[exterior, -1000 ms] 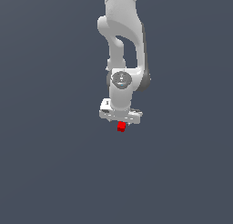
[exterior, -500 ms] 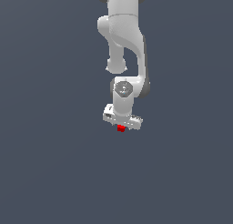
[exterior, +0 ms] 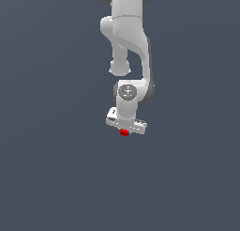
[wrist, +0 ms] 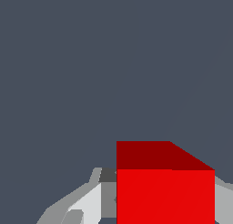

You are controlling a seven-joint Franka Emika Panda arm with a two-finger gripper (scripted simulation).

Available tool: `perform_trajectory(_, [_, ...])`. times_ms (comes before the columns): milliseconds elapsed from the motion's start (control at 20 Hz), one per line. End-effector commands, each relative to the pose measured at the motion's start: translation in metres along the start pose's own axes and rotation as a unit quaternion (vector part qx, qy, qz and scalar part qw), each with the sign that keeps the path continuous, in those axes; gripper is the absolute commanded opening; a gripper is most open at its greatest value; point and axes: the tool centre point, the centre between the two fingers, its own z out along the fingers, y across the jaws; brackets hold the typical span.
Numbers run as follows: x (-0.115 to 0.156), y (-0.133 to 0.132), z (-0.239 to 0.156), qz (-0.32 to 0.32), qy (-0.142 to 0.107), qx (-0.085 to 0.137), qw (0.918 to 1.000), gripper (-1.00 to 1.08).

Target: Pick up the red cube and move it to a goal position.

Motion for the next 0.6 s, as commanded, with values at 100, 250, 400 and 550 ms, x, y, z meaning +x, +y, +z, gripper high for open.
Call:
perform_trajectory(100, [0.0,0.0,0.0,0.0,0.0,0.0,1.0,-1.0])
perform_trajectory(250, [0.0,0.001,-0.002,0.0,0.0,0.0,1.0,-1.0])
perform_trajectory(400, [0.001,0.006,-0.009,0.0,0.0,0.0,1.0,-1.0])
perform_trajectory(550, [0.002,0.015,-0.021,0.0,0.0,0.0,1.0,-1.0])
